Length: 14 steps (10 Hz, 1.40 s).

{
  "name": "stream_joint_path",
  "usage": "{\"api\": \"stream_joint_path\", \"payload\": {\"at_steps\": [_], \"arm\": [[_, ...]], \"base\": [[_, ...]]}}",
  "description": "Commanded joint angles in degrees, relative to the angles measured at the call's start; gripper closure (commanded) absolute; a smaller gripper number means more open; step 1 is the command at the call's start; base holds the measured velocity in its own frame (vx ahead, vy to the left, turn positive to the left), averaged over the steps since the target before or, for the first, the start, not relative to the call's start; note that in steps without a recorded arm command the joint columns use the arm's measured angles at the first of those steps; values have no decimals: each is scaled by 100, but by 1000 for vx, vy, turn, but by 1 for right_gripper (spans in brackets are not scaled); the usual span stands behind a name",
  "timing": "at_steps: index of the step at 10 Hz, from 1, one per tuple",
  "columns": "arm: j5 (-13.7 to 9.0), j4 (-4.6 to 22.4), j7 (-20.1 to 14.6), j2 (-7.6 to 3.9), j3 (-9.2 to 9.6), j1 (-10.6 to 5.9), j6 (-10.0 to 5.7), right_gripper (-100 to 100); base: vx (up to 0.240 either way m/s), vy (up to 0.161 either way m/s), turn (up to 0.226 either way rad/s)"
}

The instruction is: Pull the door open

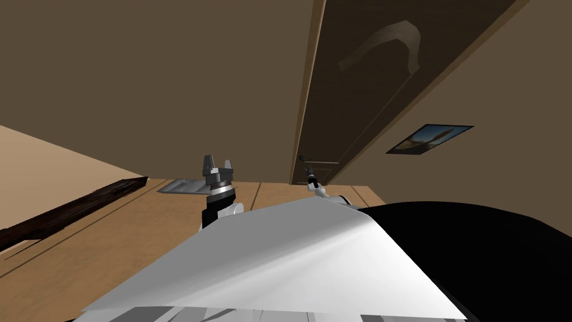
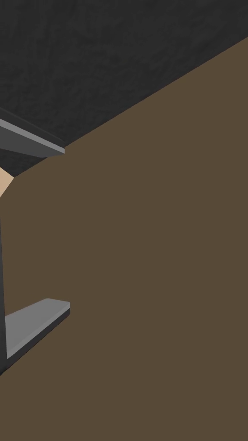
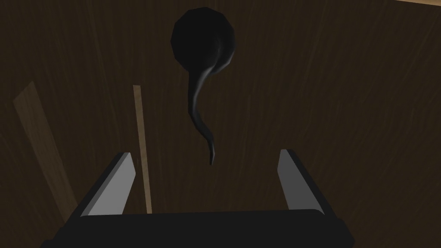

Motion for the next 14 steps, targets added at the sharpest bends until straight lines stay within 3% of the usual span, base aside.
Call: {"api": "stream_joint_path", "payload": {"at_steps": [1,4,5,9,11,12,13,14], "arm": [[-25,28,-68,-85,-32,64,-46,-100],[-50,58,-138,-171,-64,129,-92,-100],[-80,91,-218,-270,-101,204,-146,-100],[-143,163,-391,-485,-181,367,-262,-100],[-155,177,-425,-527,-197,398,-284,-100],[-150,79,-388,-486,-192,431,-233,-100],[-150,79,-388,-486,-192,431,-233,100],[-150,79,-388,-486,-192,431,-233,100]], "base": [[121,5,111],[147,-7,65],[130,-3,107],[188,-30,106],[101,-3,32],[42,-1,10],[0,0,0],[-18,0,-9]]}}
